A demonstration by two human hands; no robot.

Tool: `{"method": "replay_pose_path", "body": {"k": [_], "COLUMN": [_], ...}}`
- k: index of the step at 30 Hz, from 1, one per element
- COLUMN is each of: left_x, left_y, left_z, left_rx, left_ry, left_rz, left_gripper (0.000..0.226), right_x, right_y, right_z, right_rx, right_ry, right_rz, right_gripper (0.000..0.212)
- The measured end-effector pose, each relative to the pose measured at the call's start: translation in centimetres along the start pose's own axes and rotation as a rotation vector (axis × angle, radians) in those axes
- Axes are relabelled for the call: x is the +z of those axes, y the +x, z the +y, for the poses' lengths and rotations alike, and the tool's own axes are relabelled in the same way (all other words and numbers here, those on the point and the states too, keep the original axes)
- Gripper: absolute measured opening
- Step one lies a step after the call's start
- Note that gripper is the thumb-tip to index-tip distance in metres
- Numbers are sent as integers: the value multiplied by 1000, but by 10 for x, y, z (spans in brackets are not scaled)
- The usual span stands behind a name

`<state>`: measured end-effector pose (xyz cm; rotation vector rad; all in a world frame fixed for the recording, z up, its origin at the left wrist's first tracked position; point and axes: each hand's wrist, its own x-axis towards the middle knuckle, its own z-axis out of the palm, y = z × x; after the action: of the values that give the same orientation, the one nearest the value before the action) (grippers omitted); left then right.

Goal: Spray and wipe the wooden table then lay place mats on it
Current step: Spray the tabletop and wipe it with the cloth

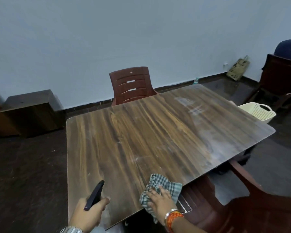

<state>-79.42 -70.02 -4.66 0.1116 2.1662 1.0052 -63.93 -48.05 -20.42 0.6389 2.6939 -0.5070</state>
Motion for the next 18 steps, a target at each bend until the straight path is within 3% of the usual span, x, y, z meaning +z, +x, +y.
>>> {"method": "replay_pose_path", "body": {"k": [1,4,9,11,12,15,18], "left_x": [2,9,16,13,14,31,62], "left_y": [-4,-8,26,64,71,44,20], "left_z": [0,2,-29,-61,-67,-37,-29], "left_rx": [15,50,-65,-83,-55,-23,-9], "left_ry": [1,32,4,78,111,126,25], "left_rz": [1,30,102,96,95,91,155], "left_gripper": [24,34,32,71,75,67,35], "right_x": [1,4,14,13,7,-18,-48], "right_y": [0,7,45,68,80,125,158], "right_z": [-11,-48,-91,-99,-96,-64,11], "right_rx": [-22,-64,-240,-370,-442,-587,-336], "right_ry": [31,-31,-138,-164,-190,-274,-188], "right_rz": [-8,-49,-10,-17,-15,50,188], "right_gripper": [83,56,55,56,56,60,80]}}
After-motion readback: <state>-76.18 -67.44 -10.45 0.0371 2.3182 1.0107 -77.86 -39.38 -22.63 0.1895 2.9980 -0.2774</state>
